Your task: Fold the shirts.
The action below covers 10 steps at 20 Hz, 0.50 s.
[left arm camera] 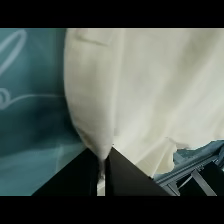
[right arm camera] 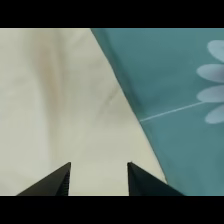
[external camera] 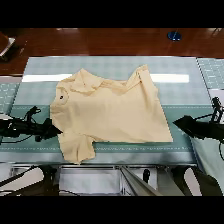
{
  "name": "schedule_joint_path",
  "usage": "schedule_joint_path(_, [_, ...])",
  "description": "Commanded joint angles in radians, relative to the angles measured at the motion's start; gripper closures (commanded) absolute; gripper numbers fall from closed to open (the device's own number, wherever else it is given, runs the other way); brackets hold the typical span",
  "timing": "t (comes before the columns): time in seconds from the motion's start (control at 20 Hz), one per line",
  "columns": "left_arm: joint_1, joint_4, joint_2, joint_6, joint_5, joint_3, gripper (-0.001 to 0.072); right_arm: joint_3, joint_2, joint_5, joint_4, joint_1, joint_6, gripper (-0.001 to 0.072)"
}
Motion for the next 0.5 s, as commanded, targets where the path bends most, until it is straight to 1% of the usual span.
schedule_joint_path(0.0, [-0.022, 0.000, -0.014, 0.017, 0.023, -0.001, 0.0685, -0.005, 0.001, 0.112, -0.156, -0.001, 0.040, 0.0298])
schedule_joint_path(0.15, [-0.022, -0.001, -0.014, 0.017, 0.021, -0.001, 0.0685, -0.048, 0.000, 0.176, -0.161, 0.000, 0.055, 0.0298])
schedule_joint_path(0.3, [-0.022, -0.005, -0.014, 0.018, 0.022, -0.001, 0.0685, -0.063, -0.031, 0.174, -0.117, 0.000, 0.058, 0.0298])
schedule_joint_path(0.45, [-0.022, -0.003, -0.014, 0.017, 0.021, -0.002, 0.0685, -0.063, -0.114, 0.174, -0.118, 0.000, 0.048, 0.0298])
